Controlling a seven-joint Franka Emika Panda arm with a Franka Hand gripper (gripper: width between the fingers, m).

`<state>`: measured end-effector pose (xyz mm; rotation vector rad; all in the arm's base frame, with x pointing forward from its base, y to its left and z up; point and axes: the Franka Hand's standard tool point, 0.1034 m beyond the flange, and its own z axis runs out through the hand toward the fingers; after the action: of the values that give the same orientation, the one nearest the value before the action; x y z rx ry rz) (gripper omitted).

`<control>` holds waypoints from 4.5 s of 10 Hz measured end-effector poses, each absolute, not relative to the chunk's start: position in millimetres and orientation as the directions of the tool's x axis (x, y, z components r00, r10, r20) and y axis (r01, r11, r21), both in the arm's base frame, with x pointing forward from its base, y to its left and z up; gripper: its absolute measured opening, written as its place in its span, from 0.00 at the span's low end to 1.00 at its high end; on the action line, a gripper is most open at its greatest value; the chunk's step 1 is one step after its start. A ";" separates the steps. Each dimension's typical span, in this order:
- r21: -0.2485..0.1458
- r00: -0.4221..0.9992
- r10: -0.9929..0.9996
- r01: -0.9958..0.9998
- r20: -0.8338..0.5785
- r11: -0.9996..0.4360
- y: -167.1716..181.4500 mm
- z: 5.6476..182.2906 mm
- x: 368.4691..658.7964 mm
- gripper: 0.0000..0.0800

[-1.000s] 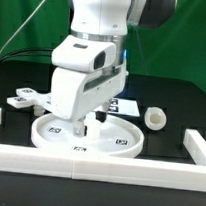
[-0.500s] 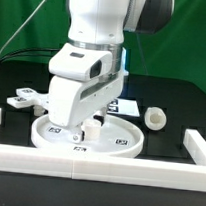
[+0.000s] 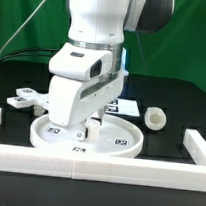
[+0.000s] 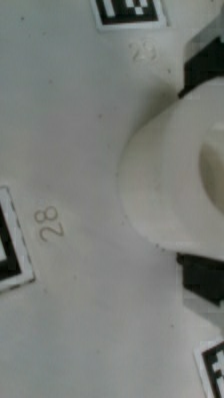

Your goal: Assemble round table

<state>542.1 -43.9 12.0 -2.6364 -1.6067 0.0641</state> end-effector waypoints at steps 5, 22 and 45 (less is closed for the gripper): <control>-0.068 0.436 0.900 0.898 0.009 -0.435 -15.1 12.2 549.4 0.51; 0.015 0.670 0.740 0.741 0.058 -0.671 46.2 67.0 514.3 0.81; -0.104 0.910 -0.239 -0.288 -0.339 -0.952 84.6 31.3 467.0 0.81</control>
Offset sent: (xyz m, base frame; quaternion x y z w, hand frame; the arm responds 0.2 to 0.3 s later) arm 0.0186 0.0431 0.0031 0.0033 0.0104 -0.0284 0.9995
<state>467.0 84.6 31.3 -2.9210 0.4055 0.4905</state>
